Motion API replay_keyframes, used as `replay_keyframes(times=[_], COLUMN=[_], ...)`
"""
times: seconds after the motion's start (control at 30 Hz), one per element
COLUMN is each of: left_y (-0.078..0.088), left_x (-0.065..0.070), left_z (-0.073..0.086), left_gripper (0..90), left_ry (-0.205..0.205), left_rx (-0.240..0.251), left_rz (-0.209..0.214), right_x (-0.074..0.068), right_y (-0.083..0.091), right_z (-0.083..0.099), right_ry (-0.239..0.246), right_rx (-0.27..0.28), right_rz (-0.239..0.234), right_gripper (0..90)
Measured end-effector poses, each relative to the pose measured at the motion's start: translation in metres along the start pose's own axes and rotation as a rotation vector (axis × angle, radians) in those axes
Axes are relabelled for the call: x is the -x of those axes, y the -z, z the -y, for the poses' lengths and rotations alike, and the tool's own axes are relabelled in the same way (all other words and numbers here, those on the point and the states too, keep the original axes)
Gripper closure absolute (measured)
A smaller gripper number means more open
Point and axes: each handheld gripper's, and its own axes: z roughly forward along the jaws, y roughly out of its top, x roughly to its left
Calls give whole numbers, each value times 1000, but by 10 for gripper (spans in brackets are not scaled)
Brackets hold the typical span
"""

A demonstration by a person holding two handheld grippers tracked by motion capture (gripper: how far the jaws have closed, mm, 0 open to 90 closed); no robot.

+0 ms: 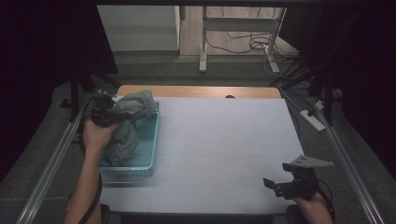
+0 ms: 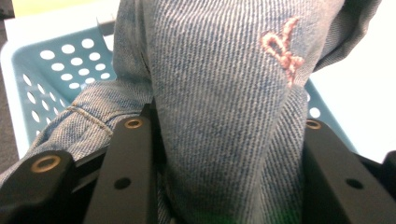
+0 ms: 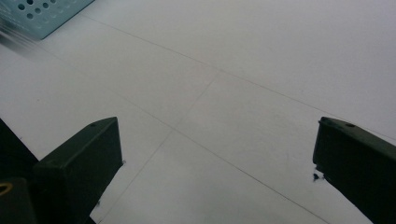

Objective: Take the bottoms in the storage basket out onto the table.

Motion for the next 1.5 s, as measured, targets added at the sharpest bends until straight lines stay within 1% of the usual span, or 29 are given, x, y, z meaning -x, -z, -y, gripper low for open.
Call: replay_keyframes(times=[0.13,0.2,0.23,0.27,0.3,0.37,0.5,0.73,0.9,1.07,1.27,1.3,1.33,1.5], left_y=[7,10,12,12,13,14,19,29,35,39,42,44,44,46], left_x=[2,3,4,4,6,8,15,26,36,44,53,56,56,67], left_z=[-2,-3,-4,-4,-6,-7,-11,-16,-20,-23,-26,-27,-27,-30], left_gripper=[592,591,590,590,589,588,588,587,587,585,583,584,583,583], left_ry=[2,9,14,14,12,9,-14,-38,-65,-81,-98,-104,-104,-131], left_rx=[26,41,56,56,68,71,81,117,130,146,151,153,153,160], left_rz=[17,49,84,84,103,107,105,132,130,148,155,159,159,175], right_x=[0,0,0,0,0,0,0,1,1,1,1,1,1,2], right_y=[0,0,0,0,0,0,0,0,1,1,1,1,1,1], right_z=[0,0,0,0,0,0,0,0,0,0,0,0,0,0], right_ry=[2,2,0,0,-2,-2,-4,-6,-6,-7,-8,-9,-9,-11], right_rx=[1,1,3,3,2,2,3,3,3,4,8,10,10,13], right_rz=[0,0,-1,-1,0,0,0,-1,-1,-2,-3,-4,-4,-6], right_gripper=[17,18,17,17,17,18,18,18,17,17,18,18,18,18])
